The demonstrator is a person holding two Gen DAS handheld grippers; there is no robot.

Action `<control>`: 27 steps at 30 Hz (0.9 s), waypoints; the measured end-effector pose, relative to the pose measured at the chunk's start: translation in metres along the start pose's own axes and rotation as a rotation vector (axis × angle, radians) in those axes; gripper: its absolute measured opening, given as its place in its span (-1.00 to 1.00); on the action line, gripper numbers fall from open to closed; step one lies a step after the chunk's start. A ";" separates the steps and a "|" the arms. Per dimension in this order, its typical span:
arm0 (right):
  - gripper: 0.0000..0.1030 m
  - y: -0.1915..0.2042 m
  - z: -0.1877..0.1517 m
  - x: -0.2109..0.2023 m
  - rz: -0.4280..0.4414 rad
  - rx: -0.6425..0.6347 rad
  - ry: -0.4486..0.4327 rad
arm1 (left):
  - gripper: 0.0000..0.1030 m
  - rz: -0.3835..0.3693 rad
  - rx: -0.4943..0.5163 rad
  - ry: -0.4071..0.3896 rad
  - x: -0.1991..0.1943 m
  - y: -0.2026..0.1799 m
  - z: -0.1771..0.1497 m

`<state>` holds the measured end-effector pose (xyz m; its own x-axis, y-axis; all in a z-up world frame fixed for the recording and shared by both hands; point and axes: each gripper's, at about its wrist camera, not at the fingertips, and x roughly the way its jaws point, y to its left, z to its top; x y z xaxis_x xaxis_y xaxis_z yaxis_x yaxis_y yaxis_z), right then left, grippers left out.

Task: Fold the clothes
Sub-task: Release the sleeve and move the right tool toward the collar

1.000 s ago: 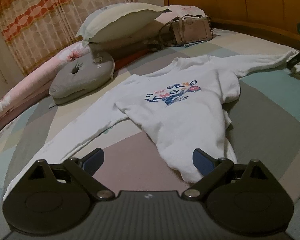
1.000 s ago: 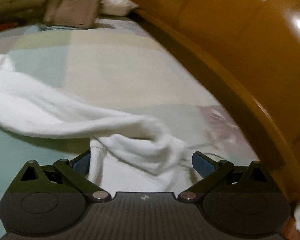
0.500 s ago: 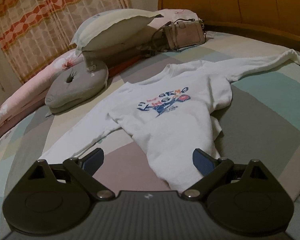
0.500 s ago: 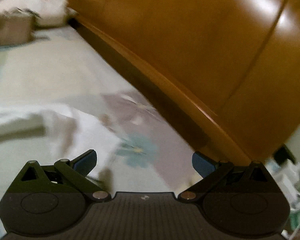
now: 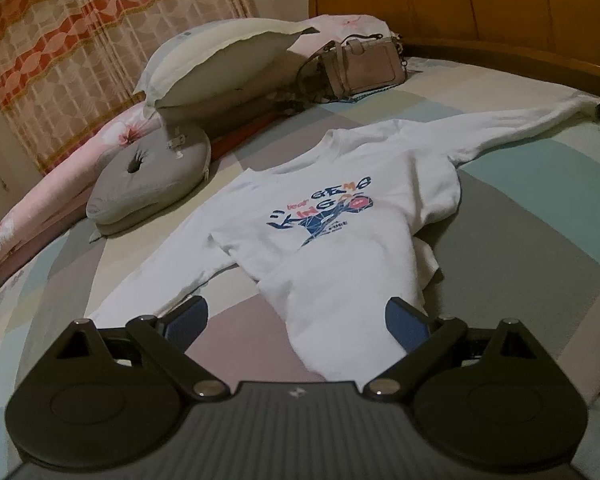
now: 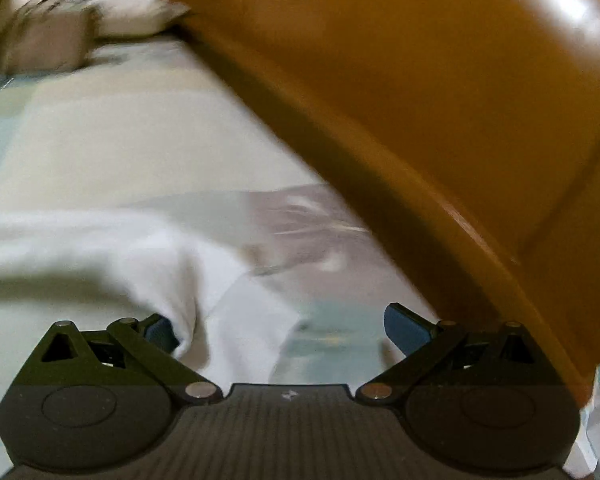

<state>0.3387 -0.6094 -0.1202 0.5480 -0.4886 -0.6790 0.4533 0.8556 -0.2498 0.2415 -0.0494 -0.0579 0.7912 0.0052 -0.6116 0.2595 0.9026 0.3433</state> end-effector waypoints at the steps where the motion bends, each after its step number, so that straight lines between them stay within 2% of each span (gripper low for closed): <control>1: 1.00 -0.013 0.000 0.001 0.000 0.034 0.009 | 0.85 -0.006 -0.002 0.002 0.002 -0.001 0.001; 4: 1.00 -0.024 -0.002 -0.012 0.011 0.027 0.021 | 0.85 -0.028 -0.009 0.000 0.004 -0.002 0.005; 7: 1.00 -0.013 -0.003 -0.030 0.023 -0.047 0.058 | 0.85 -0.064 -0.022 -0.016 0.003 -0.003 0.011; 8: 1.00 -0.008 -0.002 -0.038 0.054 -0.057 0.058 | 0.85 -0.078 -0.027 -0.021 0.003 -0.003 0.014; 11: 1.00 0.014 0.003 -0.066 0.219 -0.059 0.012 | 0.85 -0.121 -0.050 -0.029 0.005 -0.001 0.022; 14: 1.00 0.050 0.016 -0.076 0.356 -0.087 -0.044 | 0.85 -0.133 -0.068 -0.024 0.012 -0.003 0.031; 18: 1.00 0.111 0.030 -0.065 0.455 -0.157 -0.086 | 0.85 -0.145 -0.095 -0.023 0.018 -0.004 0.034; 23: 1.00 0.160 0.021 -0.038 0.496 -0.214 -0.022 | 0.85 -0.150 -0.103 -0.005 0.023 -0.001 0.025; 25: 1.00 0.171 0.009 -0.029 0.509 -0.235 0.007 | 0.85 -0.146 -0.110 -0.005 0.025 0.004 0.020; 27: 1.00 0.168 -0.006 -0.034 0.515 -0.245 -0.058 | 0.85 -0.157 -0.123 -0.005 0.028 0.011 0.015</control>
<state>0.3920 -0.4477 -0.1437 0.6958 -0.0013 -0.7182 -0.0541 0.9971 -0.0542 0.2742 -0.0461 -0.0606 0.7491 -0.1420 -0.6471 0.3108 0.9379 0.1540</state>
